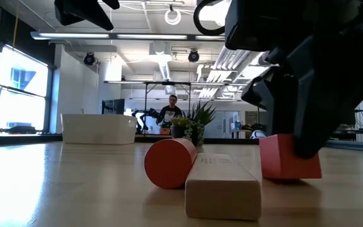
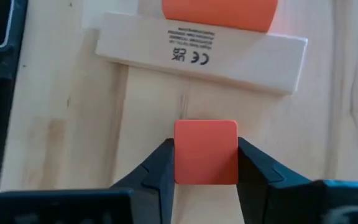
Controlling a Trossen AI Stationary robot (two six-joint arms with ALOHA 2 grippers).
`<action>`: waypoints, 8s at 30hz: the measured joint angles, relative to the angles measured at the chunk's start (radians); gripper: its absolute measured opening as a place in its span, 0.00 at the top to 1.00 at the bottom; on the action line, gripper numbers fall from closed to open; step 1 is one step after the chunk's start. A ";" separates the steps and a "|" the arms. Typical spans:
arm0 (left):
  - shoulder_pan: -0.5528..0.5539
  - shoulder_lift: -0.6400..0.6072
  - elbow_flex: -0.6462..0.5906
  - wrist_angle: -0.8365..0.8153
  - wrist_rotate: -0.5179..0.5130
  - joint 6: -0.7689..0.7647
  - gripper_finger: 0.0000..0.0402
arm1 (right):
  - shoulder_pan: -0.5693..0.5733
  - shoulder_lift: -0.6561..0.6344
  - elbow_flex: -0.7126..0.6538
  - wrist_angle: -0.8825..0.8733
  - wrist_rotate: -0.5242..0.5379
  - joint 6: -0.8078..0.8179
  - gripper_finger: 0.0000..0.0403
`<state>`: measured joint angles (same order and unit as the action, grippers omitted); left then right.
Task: Sort & place blocks by color
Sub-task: Put the orange block into the transparent bin, then put the brown block into the top white bin
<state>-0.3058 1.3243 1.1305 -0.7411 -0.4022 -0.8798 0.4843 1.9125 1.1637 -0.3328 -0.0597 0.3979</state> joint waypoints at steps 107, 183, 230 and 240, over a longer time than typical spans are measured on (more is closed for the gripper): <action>0.068 0.000 0.000 0.263 -0.226 0.806 0.72 | -0.360 -0.310 0.000 0.597 0.217 0.392 0.37; -0.459 0.223 -0.006 -0.359 0.482 -0.399 0.57 | -0.135 -0.052 0.001 0.209 -0.158 -0.695 0.35; -0.407 0.219 -0.005 -0.358 0.484 -0.418 0.57 | -0.184 0.100 0.000 0.210 -0.235 -0.845 0.35; -0.407 0.219 -0.005 -0.358 0.484 -0.426 0.57 | -0.156 0.094 0.003 0.160 -0.171 -0.821 0.35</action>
<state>-0.7128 1.5429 1.1255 -1.0988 0.0818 -1.3056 0.3278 2.0066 1.1668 -0.1724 -0.2305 -0.4229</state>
